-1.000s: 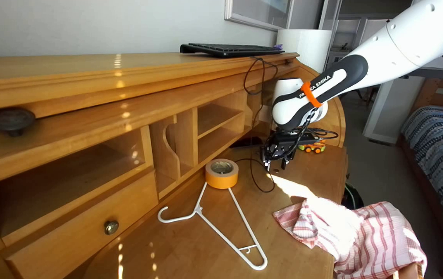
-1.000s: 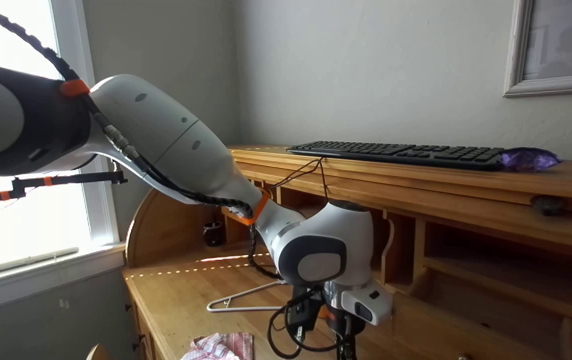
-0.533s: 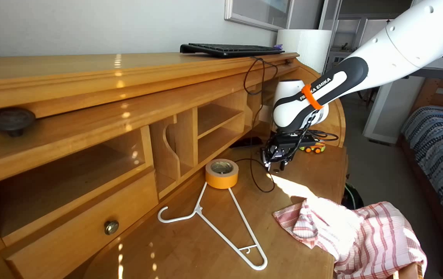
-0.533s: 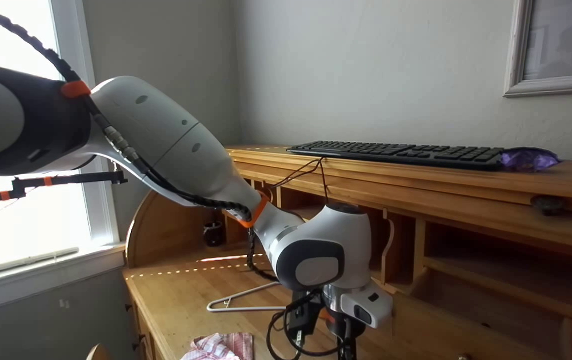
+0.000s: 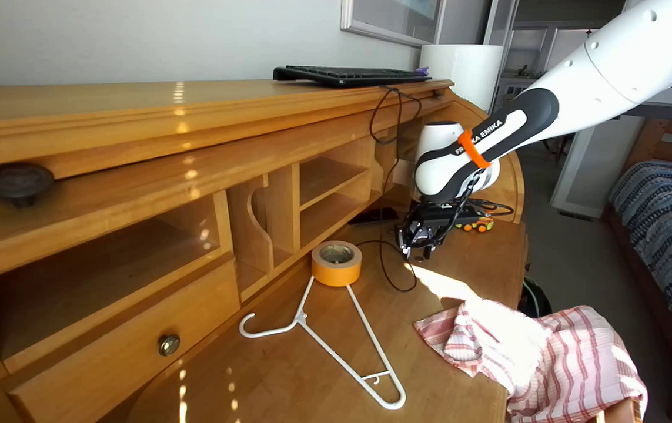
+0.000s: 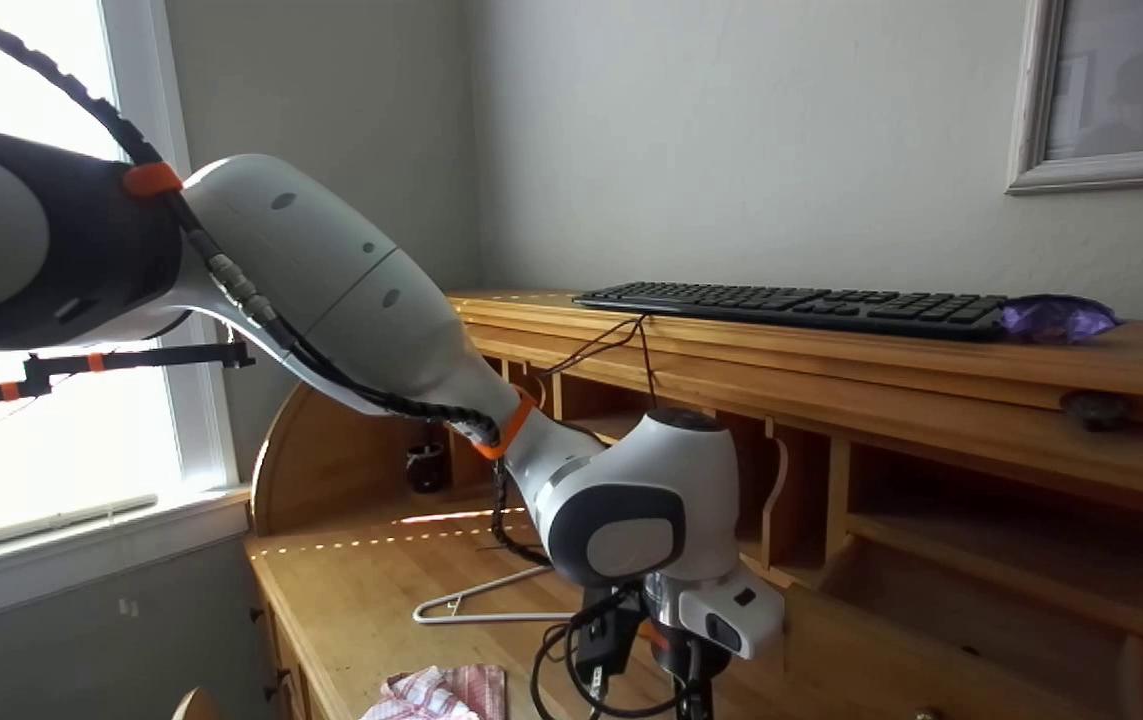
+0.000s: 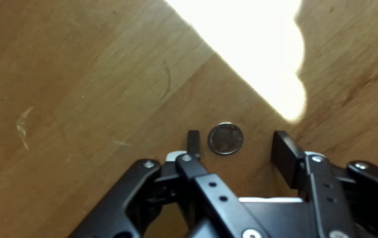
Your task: Put the coin in the open drawer on the right.
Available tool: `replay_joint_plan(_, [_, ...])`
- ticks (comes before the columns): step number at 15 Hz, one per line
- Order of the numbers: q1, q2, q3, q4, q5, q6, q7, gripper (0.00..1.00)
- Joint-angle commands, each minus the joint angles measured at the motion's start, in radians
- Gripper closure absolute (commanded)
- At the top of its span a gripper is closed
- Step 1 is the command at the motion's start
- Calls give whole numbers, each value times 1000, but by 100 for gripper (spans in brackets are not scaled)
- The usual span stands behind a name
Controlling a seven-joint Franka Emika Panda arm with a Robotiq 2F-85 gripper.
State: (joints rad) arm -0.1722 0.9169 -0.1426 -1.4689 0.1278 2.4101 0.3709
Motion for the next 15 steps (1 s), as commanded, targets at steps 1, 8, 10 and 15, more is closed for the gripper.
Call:
replay_joint_plan(1, [8, -7, -11, -34, 11, 31, -10, 57])
replay_joint_plan(8, [10, -9, -12, -36, 9, 30, -12, 67])
replay_joint_plan(10, [11, -10, -13, -38, 7, 27, -14, 62])
replay_joint_plan(15, [16, -11, -16, -44, 3, 24, -13, 95])
